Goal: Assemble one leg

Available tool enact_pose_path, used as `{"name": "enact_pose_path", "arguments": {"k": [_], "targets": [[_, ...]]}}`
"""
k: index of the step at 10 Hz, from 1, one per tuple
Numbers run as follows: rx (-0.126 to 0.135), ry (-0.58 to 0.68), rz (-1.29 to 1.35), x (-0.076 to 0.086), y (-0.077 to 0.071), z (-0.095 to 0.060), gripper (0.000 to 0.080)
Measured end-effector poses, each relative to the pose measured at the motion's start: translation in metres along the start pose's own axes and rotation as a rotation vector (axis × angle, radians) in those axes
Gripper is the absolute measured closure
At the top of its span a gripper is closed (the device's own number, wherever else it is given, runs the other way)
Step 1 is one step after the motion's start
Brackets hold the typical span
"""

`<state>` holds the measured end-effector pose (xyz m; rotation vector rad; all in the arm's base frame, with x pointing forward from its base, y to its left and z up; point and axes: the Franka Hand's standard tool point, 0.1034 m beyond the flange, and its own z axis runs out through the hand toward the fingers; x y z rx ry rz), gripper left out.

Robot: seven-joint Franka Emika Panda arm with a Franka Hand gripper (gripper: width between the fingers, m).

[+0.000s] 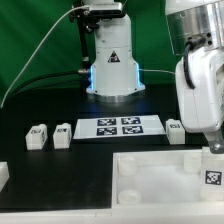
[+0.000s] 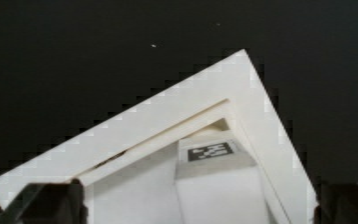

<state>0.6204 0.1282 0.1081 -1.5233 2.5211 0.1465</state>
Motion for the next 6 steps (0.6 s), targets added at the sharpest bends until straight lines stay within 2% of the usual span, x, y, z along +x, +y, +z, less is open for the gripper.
{"name": "enact_pose_path", "arguments": {"k": [6], "targets": [[-0.002, 0.003, 0.0, 0.0011, 0.0005, 0.0019, 0.015]]}}
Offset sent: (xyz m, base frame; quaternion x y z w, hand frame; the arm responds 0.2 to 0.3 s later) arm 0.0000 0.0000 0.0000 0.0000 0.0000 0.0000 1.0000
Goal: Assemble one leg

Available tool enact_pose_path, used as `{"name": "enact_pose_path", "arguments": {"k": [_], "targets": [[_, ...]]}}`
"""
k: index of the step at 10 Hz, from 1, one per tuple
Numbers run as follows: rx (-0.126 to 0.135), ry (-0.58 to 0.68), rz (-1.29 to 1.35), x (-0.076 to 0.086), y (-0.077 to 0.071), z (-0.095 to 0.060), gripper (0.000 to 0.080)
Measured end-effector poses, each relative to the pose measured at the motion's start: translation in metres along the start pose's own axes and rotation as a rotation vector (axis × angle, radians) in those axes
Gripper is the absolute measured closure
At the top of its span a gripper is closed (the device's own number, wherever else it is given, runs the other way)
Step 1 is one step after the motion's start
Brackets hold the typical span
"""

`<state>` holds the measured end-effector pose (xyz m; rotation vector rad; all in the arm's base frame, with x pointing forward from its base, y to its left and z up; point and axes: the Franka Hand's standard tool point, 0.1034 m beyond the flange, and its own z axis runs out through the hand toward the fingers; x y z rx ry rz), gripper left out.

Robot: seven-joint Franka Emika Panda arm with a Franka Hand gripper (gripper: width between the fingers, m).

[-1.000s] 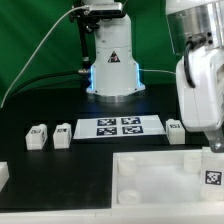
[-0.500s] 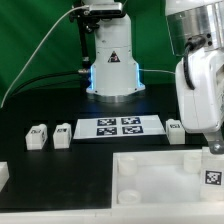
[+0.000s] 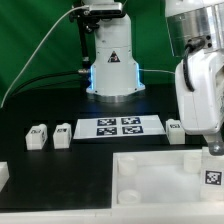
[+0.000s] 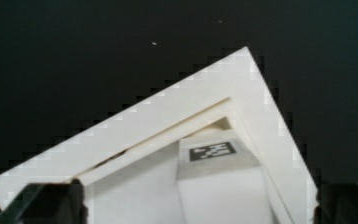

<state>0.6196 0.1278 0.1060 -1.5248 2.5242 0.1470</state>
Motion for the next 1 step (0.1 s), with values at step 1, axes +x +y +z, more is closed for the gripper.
{"name": "enact_pose_path", "arguments": {"k": [1], "targets": [[0.0, 0.0, 0.0, 0.0001, 0.0001, 0.0002, 0.015]]}}
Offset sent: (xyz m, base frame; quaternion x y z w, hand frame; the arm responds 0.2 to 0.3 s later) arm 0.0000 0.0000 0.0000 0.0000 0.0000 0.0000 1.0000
